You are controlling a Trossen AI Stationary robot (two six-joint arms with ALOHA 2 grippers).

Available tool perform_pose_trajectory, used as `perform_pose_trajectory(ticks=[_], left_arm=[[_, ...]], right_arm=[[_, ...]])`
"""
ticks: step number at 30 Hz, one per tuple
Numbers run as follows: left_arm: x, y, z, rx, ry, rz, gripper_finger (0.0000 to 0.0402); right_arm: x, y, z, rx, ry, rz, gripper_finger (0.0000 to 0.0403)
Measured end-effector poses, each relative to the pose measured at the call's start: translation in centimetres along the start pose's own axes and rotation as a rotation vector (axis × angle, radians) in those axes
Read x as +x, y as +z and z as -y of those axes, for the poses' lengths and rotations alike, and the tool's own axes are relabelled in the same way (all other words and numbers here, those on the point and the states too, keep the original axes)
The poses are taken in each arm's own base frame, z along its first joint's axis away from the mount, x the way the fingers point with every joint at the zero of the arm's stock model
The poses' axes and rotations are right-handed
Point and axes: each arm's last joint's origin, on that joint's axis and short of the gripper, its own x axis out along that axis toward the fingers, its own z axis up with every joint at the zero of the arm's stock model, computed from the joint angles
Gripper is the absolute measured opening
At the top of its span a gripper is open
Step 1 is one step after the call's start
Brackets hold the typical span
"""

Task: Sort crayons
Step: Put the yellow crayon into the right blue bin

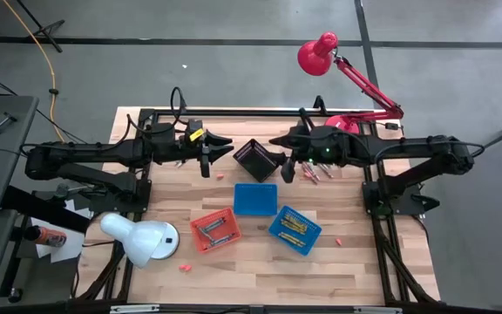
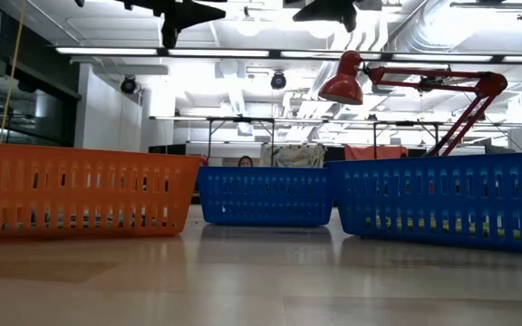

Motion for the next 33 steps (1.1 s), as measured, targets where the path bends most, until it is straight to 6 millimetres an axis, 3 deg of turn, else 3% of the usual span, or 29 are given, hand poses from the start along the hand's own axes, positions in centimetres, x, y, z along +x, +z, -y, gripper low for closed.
perform_pose_trajectory(ticks=[5, 8, 13, 17, 23, 27, 33], left_arm=[[0.0, 0.0, 0.0, 0.000, 0.000, 0.000, 0.0113], [0.0, 0.0, 0.0, -0.001, 0.000, -0.001, 0.0113], [0.0, 0.0, 0.0, 0.000, 0.001, -0.002, 0.0113], [0.0, -0.1, 0.0, 0.001, 0.004, -0.013, 0.0113], [0.0, -0.3, -0.1, 0.001, 0.004, -0.026, 0.0113], [0.0, -0.3, 0.0, 0.001, 0.003, -0.026, 0.0113], [0.0, -0.2, 0.0, 0.001, 0.003, -0.025, 0.0113]], right_arm=[[0.0, -0.4, 0.3, 0.049, -0.017, -0.047, 0.0201], [-0.1, -1.7, 1.0, 0.127, -0.073, -0.183, 0.0201], [-0.8, -5.3, 3.9, 0.132, -0.276, -0.565, 0.0201], [-1.3, -9.0, 6.9, 0.170, -0.351, -0.713, 0.0201], [-3.6, -15.5, 10.8, 0.390, -0.415, -0.832, 0.0201], [-5.0, -17.9, 12.9, 0.579, -0.596, -0.874, 0.0201], [-4.7, -20.1, 15.0, 0.604, -0.706, -0.915, 0.0201]])
